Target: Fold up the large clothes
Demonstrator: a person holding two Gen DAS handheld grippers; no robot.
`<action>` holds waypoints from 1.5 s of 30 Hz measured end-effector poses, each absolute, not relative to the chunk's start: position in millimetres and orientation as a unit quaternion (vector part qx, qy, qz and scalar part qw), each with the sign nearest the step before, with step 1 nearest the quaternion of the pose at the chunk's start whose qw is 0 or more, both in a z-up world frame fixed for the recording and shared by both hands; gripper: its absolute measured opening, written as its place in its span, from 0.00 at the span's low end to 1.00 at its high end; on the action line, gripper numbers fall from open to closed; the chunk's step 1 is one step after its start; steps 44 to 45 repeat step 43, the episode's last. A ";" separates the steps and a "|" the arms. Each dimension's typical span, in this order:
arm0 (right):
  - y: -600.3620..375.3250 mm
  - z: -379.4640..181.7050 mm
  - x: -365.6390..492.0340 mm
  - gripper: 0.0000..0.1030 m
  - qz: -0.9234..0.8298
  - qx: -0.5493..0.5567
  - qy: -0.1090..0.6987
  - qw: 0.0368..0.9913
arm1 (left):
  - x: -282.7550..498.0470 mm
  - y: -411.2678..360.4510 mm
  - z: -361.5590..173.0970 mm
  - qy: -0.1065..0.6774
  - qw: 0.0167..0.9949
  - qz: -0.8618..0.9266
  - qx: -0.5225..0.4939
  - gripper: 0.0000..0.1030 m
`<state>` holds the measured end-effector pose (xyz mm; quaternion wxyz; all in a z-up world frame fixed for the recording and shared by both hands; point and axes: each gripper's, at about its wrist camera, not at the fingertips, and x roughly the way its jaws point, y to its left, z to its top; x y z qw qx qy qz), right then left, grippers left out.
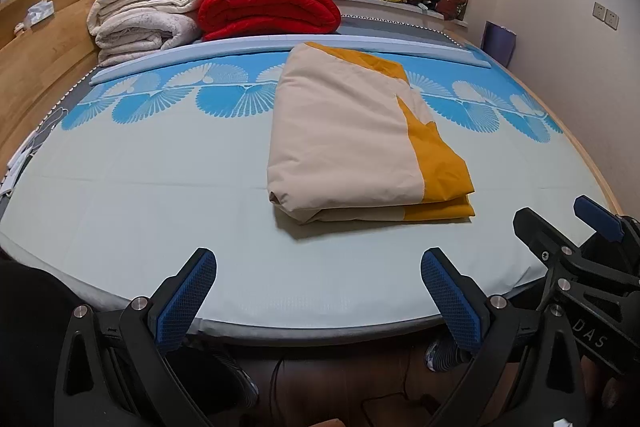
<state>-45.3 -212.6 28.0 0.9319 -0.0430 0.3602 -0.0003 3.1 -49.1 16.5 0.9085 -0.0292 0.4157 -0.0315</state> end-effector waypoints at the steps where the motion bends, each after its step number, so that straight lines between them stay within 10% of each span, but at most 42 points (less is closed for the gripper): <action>1: -212.6 27.8 -45.2 0.86 0.000 -0.043 0.360 0.932 | 3.1 -49.1 16.5 0.416 0.909 -0.031 -0.029 0.99; 45: -209.9 27.2 -44.4 0.86 -0.001 -0.044 0.360 0.932 | 2.9 -50.1 13.3 0.419 0.907 -0.033 -0.028 0.99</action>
